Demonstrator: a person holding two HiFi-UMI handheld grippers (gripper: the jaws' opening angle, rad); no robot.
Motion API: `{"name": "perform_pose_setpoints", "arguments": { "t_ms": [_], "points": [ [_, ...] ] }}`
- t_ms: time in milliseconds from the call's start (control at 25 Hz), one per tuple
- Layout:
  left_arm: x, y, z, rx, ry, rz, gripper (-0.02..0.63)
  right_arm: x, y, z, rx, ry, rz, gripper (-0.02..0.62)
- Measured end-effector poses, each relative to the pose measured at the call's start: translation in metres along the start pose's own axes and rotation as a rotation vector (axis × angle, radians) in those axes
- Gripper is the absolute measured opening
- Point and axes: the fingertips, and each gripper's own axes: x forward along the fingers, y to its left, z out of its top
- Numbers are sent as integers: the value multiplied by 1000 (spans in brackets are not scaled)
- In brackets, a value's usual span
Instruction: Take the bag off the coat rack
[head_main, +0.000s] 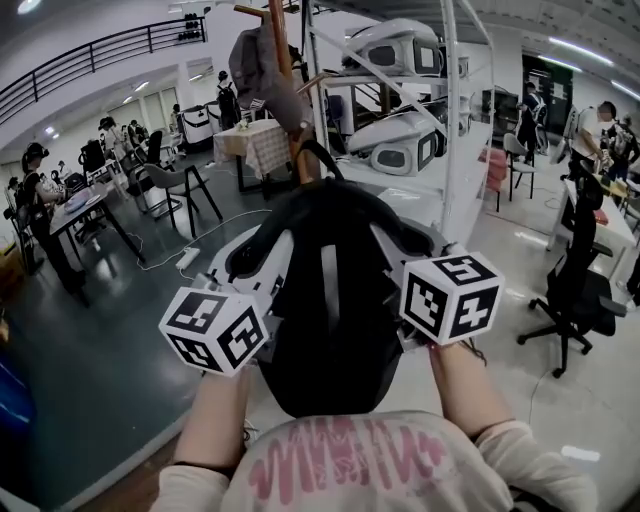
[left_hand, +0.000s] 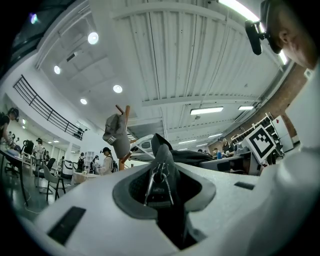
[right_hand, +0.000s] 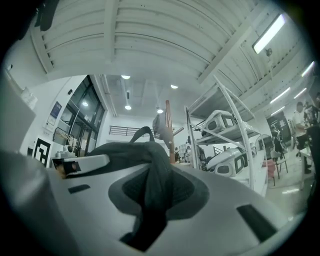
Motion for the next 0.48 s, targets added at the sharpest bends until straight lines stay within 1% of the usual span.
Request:
{"name": "perform_pose_setpoints", "arguments": {
  "t_ms": [120,200,480],
  "points": [
    [0,-20,4,21,-6,27,84,-16,-10,4,15,-6,33,72],
    [-1,-31,5,20,-6,52,84,-25,-14,6,12,5,46,72],
    [-17,-68,-9,-55,17,120,84,-58,-20,-5,-12,81,83,72]
  ]
}}
